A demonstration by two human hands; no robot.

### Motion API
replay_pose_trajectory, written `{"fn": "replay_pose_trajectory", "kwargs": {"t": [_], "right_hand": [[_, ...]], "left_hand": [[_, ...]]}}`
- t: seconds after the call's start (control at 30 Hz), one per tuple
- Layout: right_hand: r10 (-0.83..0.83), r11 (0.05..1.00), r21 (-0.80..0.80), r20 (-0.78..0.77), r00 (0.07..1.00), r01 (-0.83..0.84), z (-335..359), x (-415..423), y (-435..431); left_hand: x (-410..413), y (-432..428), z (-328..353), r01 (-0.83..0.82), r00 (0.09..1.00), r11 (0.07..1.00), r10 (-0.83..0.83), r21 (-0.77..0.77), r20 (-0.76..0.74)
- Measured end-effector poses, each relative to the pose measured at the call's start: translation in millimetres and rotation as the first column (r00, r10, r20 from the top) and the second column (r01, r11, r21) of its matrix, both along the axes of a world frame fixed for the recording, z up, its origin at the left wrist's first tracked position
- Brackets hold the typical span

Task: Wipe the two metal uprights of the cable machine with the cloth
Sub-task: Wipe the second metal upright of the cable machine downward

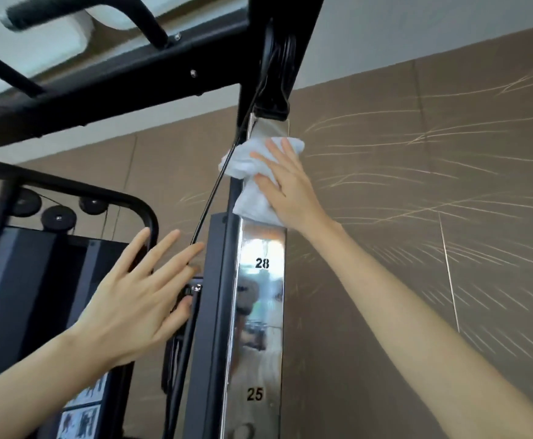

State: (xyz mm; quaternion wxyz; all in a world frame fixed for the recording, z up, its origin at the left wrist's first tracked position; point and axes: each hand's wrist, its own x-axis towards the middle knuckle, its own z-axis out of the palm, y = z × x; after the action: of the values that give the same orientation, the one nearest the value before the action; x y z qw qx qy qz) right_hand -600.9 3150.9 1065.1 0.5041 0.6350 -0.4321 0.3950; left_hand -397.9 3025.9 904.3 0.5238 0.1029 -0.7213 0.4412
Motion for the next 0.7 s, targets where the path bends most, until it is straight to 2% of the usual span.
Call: {"fn": "replay_pose_trajectory", "kwargs": {"t": [0.13, 0.27, 0.37, 0.47, 0.57, 0.7], "right_hand": [[0.108, 0.994, -0.041, 0.095, 0.99, -0.104, 37.2, 11.6, -3.2], [0.173, 0.983, -0.078, 0.075, 0.982, -0.167, -6.4, 4.2, -8.2], [0.23, 0.973, -0.017, 0.032, 0.973, -0.23, -32.4, -2.4, -5.5], [0.203, 0.979, 0.012, 0.061, 0.977, -0.204, -0.5, 1.4, -0.7], [0.198, 0.98, -0.028, 0.118, 0.973, -0.196, 35.1, 10.6, -0.3], [0.313, 0.949, -0.1, 0.162, 0.936, -0.3, 7.9, 9.1, -3.5]], "left_hand": [[4.4, 13.2, 0.8, -0.063, 0.998, 0.998, 0.063, -0.011, 0.012], [10.9, 21.5, 0.9, -0.109, 0.994, 0.994, 0.109, -0.011, 0.029], [17.2, 26.0, 2.0, -0.153, 0.987, 0.988, 0.154, -0.025, 0.043], [22.6, 29.2, 2.2, -0.188, 0.981, 0.982, 0.189, -0.018, 0.047], [26.2, 30.9, -1.7, -0.207, 0.978, 0.978, 0.207, 0.005, 0.031], [27.3, 35.3, -5.5, -0.211, 0.977, 0.977, 0.21, 0.03, 0.02]]}}
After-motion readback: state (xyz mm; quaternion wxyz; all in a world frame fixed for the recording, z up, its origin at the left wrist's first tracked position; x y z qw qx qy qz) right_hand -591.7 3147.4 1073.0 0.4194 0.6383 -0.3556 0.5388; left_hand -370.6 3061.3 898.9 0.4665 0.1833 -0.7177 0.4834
